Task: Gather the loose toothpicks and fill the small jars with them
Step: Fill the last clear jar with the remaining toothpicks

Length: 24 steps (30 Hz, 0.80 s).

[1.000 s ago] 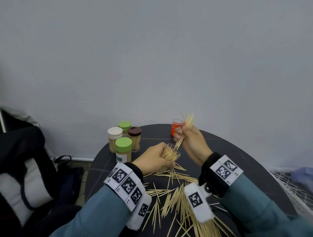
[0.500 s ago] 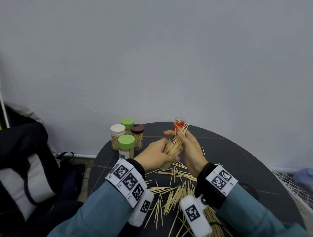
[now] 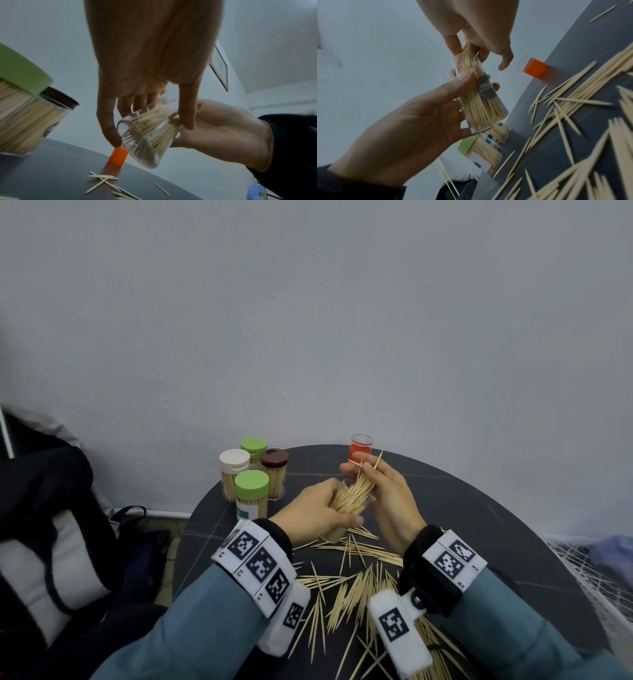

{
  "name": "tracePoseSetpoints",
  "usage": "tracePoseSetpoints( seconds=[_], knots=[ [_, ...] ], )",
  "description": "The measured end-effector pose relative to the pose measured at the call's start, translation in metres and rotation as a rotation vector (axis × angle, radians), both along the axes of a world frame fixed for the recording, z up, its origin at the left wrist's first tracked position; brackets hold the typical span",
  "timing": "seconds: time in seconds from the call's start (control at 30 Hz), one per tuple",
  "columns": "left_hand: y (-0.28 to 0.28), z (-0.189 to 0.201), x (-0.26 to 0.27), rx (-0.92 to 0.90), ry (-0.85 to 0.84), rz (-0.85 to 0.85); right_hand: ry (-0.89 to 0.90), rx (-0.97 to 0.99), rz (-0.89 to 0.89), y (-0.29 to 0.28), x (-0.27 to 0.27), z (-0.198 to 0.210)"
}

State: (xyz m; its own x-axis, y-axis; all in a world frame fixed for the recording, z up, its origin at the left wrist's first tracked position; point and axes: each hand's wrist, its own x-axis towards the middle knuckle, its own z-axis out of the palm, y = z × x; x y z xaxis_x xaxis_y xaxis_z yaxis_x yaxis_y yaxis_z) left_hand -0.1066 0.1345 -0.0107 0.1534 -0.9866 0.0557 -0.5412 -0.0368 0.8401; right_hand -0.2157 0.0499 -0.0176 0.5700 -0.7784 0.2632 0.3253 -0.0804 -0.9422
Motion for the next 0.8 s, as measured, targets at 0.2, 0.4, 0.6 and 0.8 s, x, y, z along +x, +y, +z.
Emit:
tracePoseSetpoints(
  seconds=[0.2,0.4,0.6,0.8],
  knots=[
    [0.0,0.0,-0.001,-0.005,-0.009,0.001,0.036,-0.011,0.023,-0.002,-0.006,0.002],
    [0.001,0.001,-0.001,-0.003,-0.017,0.004,0.062,-0.022,0.07,-0.003,-0.011,0.008],
    [0.003,0.001,-0.002,0.02,0.026,-0.016,0.194,-0.134,0.083,0.003,-0.006,0.007],
    [0.003,0.001,-0.002,0.018,0.009,-0.016,0.172,-0.193,0.054,0.006,-0.004,0.012]
  ],
)
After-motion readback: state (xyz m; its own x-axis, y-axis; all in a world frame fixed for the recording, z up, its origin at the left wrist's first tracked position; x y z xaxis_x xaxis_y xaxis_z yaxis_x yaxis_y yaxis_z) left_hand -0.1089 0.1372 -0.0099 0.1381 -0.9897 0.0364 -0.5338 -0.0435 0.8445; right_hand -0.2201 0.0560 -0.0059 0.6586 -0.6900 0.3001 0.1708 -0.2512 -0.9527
